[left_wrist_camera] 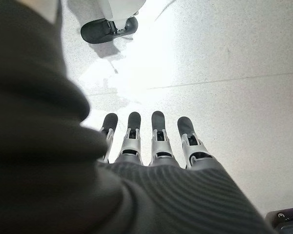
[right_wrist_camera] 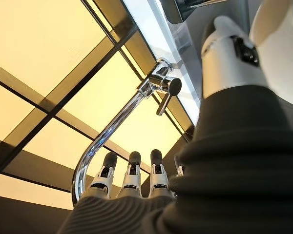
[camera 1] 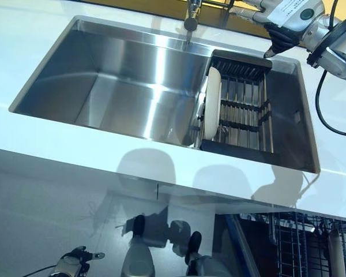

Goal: Take plates into dishwasher

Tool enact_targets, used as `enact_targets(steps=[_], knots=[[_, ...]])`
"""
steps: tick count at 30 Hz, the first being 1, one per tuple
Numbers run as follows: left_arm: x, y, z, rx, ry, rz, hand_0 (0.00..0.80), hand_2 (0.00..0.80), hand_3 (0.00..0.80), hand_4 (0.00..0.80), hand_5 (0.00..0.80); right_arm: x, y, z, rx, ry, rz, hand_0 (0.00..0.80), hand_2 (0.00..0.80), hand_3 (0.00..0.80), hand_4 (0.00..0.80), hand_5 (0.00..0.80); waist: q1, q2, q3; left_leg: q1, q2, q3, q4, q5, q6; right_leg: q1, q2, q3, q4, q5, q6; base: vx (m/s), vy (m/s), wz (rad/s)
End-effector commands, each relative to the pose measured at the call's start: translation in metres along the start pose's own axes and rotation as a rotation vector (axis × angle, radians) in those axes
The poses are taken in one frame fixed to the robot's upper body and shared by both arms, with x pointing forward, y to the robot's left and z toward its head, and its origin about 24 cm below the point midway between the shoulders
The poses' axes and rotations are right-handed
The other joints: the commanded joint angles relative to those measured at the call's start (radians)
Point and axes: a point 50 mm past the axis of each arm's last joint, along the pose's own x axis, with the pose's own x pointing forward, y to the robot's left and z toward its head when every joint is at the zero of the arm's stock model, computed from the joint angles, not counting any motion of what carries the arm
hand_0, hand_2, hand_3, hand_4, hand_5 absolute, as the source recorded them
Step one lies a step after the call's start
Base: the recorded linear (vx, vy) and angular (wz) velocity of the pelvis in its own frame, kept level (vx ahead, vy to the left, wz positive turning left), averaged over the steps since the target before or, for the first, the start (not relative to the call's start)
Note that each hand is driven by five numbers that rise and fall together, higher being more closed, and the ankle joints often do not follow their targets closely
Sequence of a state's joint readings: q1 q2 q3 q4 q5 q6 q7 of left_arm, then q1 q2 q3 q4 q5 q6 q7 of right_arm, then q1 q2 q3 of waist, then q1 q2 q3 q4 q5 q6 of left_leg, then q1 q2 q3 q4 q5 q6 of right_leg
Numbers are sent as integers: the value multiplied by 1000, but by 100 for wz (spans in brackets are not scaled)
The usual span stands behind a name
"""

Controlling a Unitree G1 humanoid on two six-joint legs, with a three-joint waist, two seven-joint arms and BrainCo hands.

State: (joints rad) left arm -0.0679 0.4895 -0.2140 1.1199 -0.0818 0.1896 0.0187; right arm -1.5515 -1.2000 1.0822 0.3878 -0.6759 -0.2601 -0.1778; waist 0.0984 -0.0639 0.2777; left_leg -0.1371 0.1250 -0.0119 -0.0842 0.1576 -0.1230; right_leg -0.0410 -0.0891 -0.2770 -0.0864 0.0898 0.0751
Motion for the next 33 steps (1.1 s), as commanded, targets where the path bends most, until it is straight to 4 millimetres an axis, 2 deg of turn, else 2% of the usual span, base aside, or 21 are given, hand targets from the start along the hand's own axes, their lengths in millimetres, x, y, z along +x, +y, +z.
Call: enact_targets(steps=[1,15,27,33], knots=[[0,25,3,-37,12,54,0,0,0,0,0,1,-30,-12,-59,12,-69,0,0,0,0,0,5,-55,-3,14,-2,49,-3,-40,4,-7,-42,30,-1,0,76,0,0,0],[-1,36,1,-111,13,82,0,0,0,0,0,6,-33,7,-9,-65,-40,0,0,0,0,0,22,-51,32,-3,-12,42,-3,-38,6,-19,-49,8,-1,2,75,-1,3,0],[-1,32,4,-124,-7,79,0,0,0,0,0,7,-36,17,10,-118,-43,0,0,0,0,0,24,-56,43,-4,-10,43,-3,-41,7,-19,-50,3,-1,1,77,0,0,0],[-1,30,8,-108,-26,66,0,0,0,0,0,9,-39,29,24,-179,-38,0,0,0,0,0,24,-53,38,2,-13,45,-3,-43,7,-15,-53,2,-1,0,78,0,0,0]])
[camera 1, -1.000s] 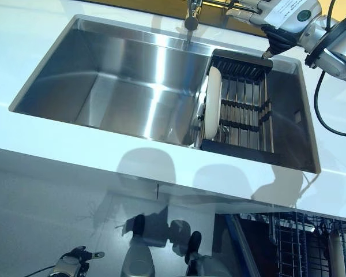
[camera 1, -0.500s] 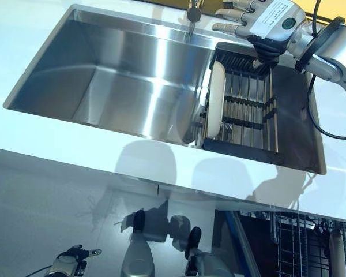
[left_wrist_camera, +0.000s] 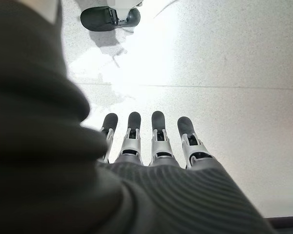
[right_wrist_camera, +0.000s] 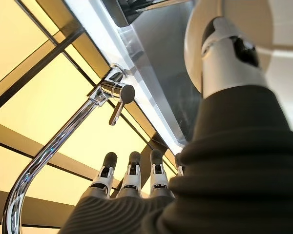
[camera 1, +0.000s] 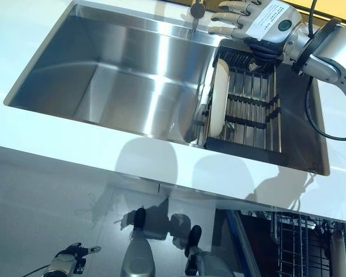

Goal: Take plates into dishwasher

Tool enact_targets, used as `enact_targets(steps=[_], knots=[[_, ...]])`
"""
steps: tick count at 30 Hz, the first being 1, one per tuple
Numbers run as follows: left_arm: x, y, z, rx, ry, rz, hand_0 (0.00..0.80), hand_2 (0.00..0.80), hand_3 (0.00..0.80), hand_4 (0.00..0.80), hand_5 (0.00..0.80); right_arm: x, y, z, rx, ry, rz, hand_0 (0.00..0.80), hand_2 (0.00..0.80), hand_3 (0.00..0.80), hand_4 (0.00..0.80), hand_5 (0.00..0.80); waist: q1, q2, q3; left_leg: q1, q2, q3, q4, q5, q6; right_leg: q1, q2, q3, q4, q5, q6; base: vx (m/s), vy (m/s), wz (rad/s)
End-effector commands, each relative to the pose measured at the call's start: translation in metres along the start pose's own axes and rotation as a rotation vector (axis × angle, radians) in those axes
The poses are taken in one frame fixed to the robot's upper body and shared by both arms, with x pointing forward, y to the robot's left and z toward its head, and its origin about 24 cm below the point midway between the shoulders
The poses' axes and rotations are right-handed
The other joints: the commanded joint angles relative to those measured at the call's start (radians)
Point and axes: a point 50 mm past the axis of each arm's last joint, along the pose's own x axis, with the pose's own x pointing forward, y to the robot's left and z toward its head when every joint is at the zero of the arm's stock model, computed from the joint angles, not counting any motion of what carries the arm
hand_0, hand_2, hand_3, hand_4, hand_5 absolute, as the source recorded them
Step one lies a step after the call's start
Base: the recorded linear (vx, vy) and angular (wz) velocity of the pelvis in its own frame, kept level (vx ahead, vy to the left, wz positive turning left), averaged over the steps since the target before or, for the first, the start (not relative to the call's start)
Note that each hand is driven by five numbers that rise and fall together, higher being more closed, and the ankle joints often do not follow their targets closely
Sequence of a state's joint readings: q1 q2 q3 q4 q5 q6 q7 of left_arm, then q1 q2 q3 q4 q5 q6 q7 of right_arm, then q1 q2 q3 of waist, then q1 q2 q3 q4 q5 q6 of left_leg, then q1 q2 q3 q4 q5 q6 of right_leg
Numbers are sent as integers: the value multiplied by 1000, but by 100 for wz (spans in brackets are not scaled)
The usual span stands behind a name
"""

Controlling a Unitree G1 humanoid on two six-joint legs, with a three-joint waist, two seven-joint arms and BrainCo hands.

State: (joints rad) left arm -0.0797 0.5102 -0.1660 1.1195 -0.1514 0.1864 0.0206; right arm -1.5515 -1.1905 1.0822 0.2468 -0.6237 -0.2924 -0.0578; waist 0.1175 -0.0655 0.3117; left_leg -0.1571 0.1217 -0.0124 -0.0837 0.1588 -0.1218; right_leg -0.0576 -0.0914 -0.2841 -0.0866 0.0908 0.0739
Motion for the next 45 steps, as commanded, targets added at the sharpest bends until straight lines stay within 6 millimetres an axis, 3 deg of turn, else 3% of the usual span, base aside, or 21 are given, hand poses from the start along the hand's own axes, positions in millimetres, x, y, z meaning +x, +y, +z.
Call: enact_targets(steps=[1,26,45], knots=[[-1,16,7,10,-20,41,0,0,0,0,0,1,-25,2,-36,-49,-48,0,0,0,0,0,5,-50,3,23,-10,45,-4,-44,7,3,-51,8,-1,-1,79,0,0,0],[-1,17,11,24,-44,26,0,0,0,0,0,-1,-9,28,-50,-185,94,0,0,0,0,0,4,-46,3,30,-10,54,-4,-43,5,7,-55,7,-1,1,81,0,0,0],[-1,21,16,39,-66,6,0,0,0,0,0,-1,25,45,-107,-281,241,0,0,0,0,0,16,-28,23,18,-10,54,-4,-37,3,-7,-61,-4,-1,7,80,0,0,0]])
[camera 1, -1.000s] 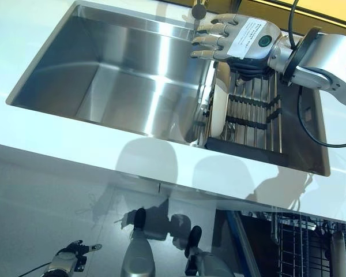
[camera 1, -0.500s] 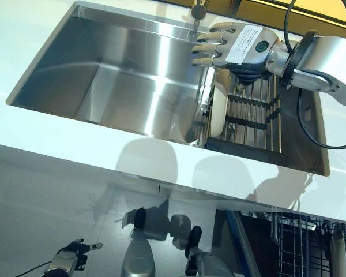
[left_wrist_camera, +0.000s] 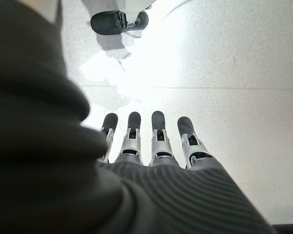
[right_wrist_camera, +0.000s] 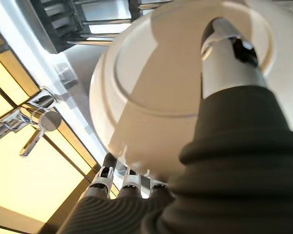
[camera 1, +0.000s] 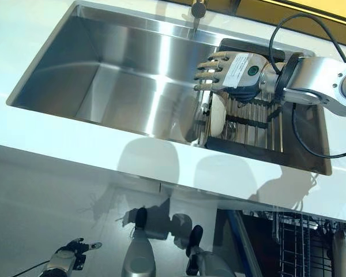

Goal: Take plates into dishwasher

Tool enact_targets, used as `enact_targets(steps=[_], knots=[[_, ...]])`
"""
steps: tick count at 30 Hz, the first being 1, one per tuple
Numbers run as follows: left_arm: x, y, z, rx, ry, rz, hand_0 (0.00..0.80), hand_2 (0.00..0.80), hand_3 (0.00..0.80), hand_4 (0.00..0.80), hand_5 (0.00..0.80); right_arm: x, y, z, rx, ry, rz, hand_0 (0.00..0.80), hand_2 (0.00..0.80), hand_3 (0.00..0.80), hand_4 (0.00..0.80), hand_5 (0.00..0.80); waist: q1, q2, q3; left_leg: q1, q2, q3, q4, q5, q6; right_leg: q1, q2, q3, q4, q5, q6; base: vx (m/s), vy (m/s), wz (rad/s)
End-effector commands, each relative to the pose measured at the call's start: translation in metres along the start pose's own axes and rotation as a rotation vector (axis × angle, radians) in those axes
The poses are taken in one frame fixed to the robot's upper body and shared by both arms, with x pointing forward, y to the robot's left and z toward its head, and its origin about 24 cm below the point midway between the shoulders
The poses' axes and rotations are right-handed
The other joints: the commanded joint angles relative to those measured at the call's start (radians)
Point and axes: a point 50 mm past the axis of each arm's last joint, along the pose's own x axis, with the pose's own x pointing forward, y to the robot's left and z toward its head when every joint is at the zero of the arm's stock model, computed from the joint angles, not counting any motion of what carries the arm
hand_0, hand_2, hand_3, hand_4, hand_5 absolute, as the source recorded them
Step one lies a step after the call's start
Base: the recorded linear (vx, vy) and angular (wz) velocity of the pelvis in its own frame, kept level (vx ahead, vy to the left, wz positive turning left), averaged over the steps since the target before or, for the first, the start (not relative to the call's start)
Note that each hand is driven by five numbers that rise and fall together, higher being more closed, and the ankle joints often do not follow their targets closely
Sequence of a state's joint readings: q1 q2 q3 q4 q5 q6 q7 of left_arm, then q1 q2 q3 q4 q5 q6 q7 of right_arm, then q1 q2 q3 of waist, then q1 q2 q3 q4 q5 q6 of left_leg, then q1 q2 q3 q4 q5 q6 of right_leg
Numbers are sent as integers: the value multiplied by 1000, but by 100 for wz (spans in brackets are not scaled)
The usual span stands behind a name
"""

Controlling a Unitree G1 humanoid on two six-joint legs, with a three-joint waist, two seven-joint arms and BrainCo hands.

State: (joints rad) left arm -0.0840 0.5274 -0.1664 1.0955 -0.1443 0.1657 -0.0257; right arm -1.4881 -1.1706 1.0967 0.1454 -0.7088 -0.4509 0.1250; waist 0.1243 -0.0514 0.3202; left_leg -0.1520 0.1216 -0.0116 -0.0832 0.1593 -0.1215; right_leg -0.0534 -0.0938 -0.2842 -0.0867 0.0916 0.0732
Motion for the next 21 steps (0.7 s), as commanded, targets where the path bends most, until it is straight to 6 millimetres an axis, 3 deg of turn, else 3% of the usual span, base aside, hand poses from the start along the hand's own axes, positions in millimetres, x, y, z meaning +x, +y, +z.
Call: enact_targets(steps=[1,2,3,4,5,6,15,21], knots=[[-1,17,7,27,-16,36,0,0,0,0,0,-1,8,-2,-39,-1,59,0,0,0,0,0,9,-42,15,12,-9,53,-4,-37,2,-11,-59,-4,-1,6,81,0,0,0],[-1,18,6,27,-16,36,0,0,0,0,0,-1,10,-1,-42,-2,66,0,0,0,0,0,9,-42,16,13,-8,54,-4,-37,1,-11,-59,-4,-1,6,81,0,0,0],[-1,18,7,28,-16,34,0,0,0,0,0,-1,13,-1,-52,-4,79,163,163,163,163,163,10,-41,16,12,-8,54,-4,-37,2,-12,-59,-3,-1,7,81,0,0,0],[-1,18,7,28,-17,35,0,0,0,0,0,-1,15,0,-61,-4,90,477,477,477,477,477,10,-42,18,12,-8,55,-4,-37,1,-12,-59,-4,-1,7,81,0,0,0],[-1,18,6,27,-17,35,0,0,0,0,0,-1,16,0,-64,-3,93,549,549,549,549,549,10,-42,18,12,-8,55,-4,-37,1,-12,-59,-4,-1,7,81,0,0,0],[-1,18,7,26,-19,37,0,0,0,0,0,-1,18,-1,-76,0,106,800,800,800,800,800,10,-42,19,11,-8,56,-4,-36,1,-14,-59,-3,-1,8,81,0,0,0],[-1,20,9,19,-19,35,0,0,0,0,0,-5,37,-6,-153,14,156,800,800,800,800,800,9,-37,21,10,-8,58,-4,-34,2,-16,-61,-3,-1,11,82,0,0,0],[-2,22,6,23,-18,36,0,0,0,0,0,-10,37,-14,-172,52,146,800,800,800,800,800,5,-38,9,17,-9,59,-4,-37,2,-9,-60,-1,-1,9,83,0,0,0]])
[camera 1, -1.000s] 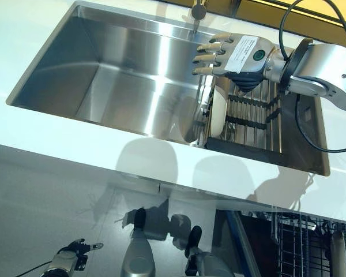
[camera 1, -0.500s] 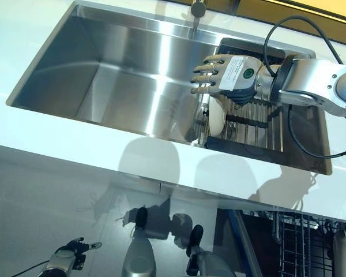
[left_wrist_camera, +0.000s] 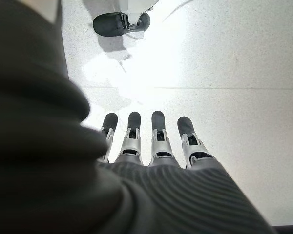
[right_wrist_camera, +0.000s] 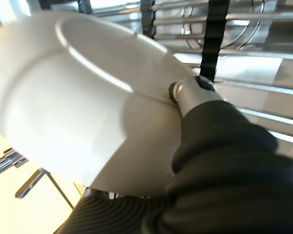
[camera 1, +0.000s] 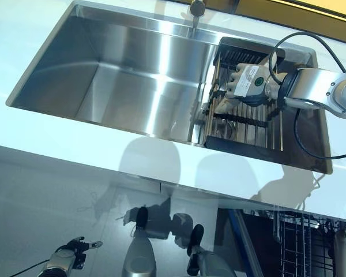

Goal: Take plates into dishwasher

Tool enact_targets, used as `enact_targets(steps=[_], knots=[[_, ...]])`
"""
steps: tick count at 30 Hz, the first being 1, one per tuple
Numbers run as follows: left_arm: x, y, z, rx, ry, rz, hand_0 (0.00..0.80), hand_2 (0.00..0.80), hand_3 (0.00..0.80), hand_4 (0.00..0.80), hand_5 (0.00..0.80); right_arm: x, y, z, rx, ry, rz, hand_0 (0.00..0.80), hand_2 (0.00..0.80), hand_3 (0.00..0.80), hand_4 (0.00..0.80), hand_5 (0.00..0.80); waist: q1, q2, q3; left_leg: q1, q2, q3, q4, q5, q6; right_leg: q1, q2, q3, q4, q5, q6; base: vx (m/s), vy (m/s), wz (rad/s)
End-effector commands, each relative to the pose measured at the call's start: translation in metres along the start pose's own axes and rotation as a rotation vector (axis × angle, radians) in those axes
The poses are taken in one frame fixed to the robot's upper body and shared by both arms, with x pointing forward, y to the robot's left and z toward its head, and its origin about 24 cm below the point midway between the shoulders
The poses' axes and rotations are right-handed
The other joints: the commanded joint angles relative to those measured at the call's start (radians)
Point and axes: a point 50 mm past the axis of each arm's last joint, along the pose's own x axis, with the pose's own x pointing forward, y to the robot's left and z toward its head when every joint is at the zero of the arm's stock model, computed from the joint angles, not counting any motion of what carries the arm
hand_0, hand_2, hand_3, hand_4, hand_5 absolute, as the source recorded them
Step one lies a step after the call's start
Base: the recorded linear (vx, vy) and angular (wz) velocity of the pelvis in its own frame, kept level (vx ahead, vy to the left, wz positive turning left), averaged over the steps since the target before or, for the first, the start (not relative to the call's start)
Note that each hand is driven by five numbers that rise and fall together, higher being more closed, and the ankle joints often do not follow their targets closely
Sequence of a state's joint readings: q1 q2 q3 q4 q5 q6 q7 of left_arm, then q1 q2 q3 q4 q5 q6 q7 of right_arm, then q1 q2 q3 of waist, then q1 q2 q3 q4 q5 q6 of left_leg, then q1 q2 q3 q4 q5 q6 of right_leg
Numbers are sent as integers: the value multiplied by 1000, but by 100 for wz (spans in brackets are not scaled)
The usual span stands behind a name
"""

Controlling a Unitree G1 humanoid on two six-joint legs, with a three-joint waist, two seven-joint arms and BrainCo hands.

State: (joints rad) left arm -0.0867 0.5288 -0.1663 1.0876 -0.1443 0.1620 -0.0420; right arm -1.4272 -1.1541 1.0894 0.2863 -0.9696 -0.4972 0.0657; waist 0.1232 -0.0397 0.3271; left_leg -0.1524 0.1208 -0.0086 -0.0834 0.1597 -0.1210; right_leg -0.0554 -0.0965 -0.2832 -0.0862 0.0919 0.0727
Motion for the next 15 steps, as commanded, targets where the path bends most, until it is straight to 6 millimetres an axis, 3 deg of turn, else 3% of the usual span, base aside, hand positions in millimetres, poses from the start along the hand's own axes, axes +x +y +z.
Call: enact_targets(steps=[1,8,15], knots=[[-2,22,3,23,-4,51,0,0,0,0,0,-9,-5,-11,-31,37,-22,800,800,800,800,800,4,-51,-1,19,-8,56,-4,-38,1,-5,-57,-1,-1,7,83,0,0,0],[-2,18,-4,29,2,43,0,0,0,0,0,-19,-8,-23,13,112,-61,800,800,800,800,800,-10,-64,-46,49,-3,63,-4,-47,1,20,-54,11,-1,-1,85,0,0,0],[-2,11,-12,40,14,34,0,0,0,0,0,-34,-16,-49,170,288,-187,800,800,800,800,800,-25,-67,-92,90,0,68,-4,-62,3,54,-52,26,-1,-11,86,0,0,0]])
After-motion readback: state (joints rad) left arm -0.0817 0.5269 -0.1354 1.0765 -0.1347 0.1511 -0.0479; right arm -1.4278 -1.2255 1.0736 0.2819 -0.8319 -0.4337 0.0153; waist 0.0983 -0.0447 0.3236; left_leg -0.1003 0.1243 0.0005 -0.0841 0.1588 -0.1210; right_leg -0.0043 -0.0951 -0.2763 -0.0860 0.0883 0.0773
